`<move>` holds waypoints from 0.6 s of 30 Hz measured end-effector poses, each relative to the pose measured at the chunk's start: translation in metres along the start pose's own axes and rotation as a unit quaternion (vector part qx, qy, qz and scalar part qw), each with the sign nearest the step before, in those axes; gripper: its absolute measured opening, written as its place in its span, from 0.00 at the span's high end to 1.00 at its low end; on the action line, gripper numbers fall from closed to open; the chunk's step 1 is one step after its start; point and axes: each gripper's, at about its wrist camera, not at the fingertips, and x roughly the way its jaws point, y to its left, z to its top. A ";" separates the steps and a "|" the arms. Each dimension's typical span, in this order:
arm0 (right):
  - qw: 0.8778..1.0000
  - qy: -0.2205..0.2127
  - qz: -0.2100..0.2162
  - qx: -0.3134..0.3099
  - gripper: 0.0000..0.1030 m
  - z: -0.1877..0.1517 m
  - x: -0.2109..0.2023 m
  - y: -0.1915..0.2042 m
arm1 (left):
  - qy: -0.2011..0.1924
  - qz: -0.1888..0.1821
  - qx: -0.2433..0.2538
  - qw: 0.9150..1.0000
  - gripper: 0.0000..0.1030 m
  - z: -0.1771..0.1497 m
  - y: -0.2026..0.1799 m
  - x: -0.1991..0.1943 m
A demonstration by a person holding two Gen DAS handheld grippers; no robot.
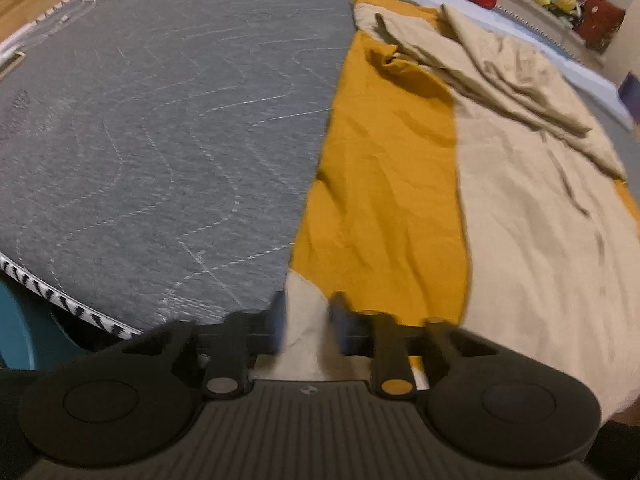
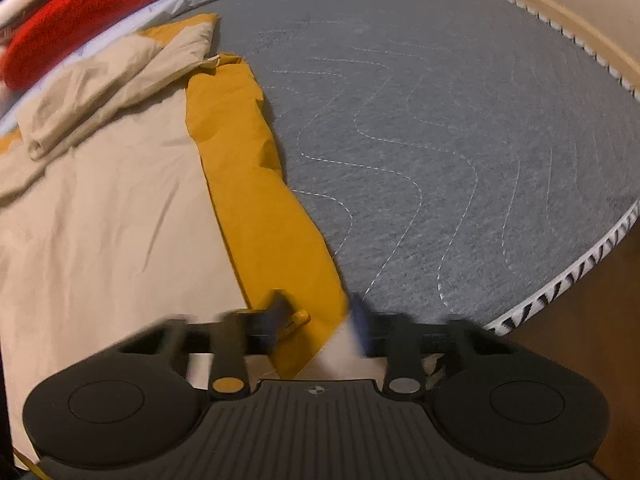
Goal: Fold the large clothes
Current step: 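Close both grippers on the jacket hem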
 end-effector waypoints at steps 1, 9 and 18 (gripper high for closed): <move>0.999 0.007 0.032 0.034 0.91 0.002 -0.001 -0.008 | -0.003 -0.011 -0.009 1.000 0.83 0.002 0.002 -0.006; 0.992 0.017 0.058 0.112 0.81 -0.002 -0.002 -0.028 | 0.034 -0.058 -0.068 0.995 0.68 0.003 0.013 -0.001; 1.000 0.008 0.009 -0.013 0.68 -0.008 0.000 0.010 | 0.033 -0.050 -0.060 0.996 0.68 0.001 0.006 0.004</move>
